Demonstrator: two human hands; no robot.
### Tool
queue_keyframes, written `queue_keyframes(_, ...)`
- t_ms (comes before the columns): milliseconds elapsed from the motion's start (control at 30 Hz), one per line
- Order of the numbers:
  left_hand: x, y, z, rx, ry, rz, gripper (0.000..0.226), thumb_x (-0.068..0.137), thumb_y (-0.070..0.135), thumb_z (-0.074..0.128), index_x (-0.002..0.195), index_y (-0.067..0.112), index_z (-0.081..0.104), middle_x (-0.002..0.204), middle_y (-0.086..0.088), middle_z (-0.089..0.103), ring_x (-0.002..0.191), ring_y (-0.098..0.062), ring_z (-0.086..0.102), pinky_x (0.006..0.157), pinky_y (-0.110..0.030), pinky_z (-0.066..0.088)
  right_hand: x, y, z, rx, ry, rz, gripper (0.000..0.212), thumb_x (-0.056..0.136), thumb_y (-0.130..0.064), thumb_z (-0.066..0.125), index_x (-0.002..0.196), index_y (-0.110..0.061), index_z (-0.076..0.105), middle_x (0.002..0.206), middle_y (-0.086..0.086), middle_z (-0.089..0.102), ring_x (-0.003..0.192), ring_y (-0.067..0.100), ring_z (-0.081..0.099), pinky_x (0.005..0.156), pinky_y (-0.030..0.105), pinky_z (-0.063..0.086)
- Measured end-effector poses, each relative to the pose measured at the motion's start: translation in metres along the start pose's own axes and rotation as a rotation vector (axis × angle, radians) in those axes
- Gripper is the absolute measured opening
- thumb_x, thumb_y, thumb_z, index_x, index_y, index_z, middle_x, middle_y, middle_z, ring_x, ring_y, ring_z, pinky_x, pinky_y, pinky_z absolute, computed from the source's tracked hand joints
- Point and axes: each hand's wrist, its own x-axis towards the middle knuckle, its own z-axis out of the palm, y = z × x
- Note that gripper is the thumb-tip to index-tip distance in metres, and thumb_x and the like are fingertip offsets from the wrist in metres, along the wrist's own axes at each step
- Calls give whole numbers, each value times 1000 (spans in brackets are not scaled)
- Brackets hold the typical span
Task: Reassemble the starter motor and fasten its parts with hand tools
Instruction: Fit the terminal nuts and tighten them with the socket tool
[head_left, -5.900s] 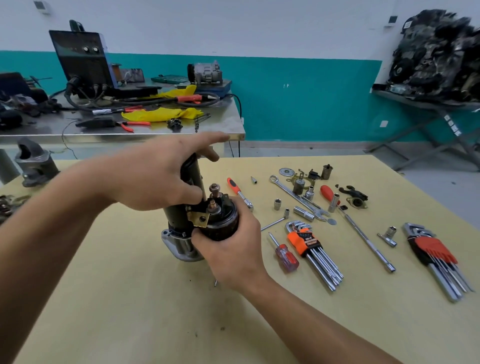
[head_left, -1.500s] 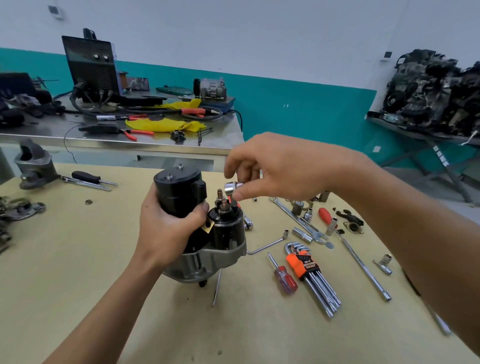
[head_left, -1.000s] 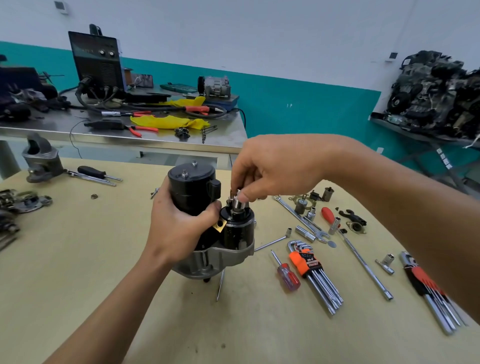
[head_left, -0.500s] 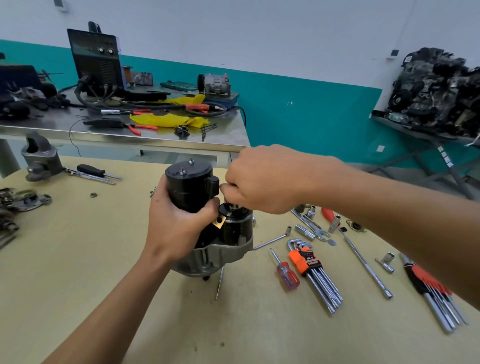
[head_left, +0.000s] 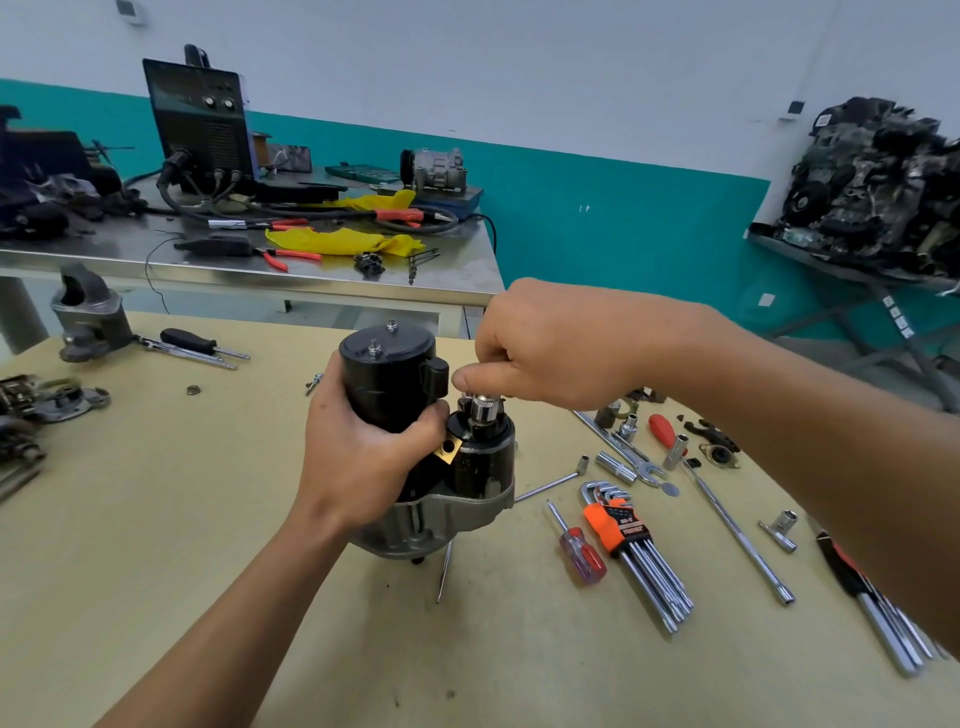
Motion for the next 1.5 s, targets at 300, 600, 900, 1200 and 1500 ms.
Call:
queue_keyframes(300,0,-1,-1,20,-5,11,46,62,33,78,105,36,59,92,11,72,83,-10,70,68,-20,54,2,2,-9,60,-56,2,35,87,-53,67,95,-19,64,75,-10,63,66,4,56,53,20,39)
queue_keyframes(600,0,-2,0,11,-24,11,45,62,32,77,103,33,59,91,12,72,81,-7,70,68,-15,52,2,34,-19,462,18,-30,12,94,-24,68,96,-16,76,74,-3,73,58,4,63,54,18,52)
queue_keyframes(900,-1,-5,-1,13,-15,-17,47,61,33,78,103,28,59,87,11,71,78,-9,69,64,-18,53,19,17,-5,246,-91,-11,14,95,-26,65,94,-18,76,72,-9,71,61,0,65,54,9,46)
queue_keyframes(1200,-2,-3,2,5,-30,-24,52,61,33,78,109,27,60,92,7,71,82,-12,70,65,-18,54,23,10,-8,70,-125,18,25,96,-36,62,86,-17,74,69,-9,71,62,2,63,48,9,42)
queue_keyframes(1500,-2,-4,3,54,-40,-18,53,62,30,79,111,28,60,96,1,71,86,-22,70,69,-41,61,16,9,1,-126,-149,-32,38,103,-39,45,85,-9,60,70,2,55,63,18,49,52,29,35)
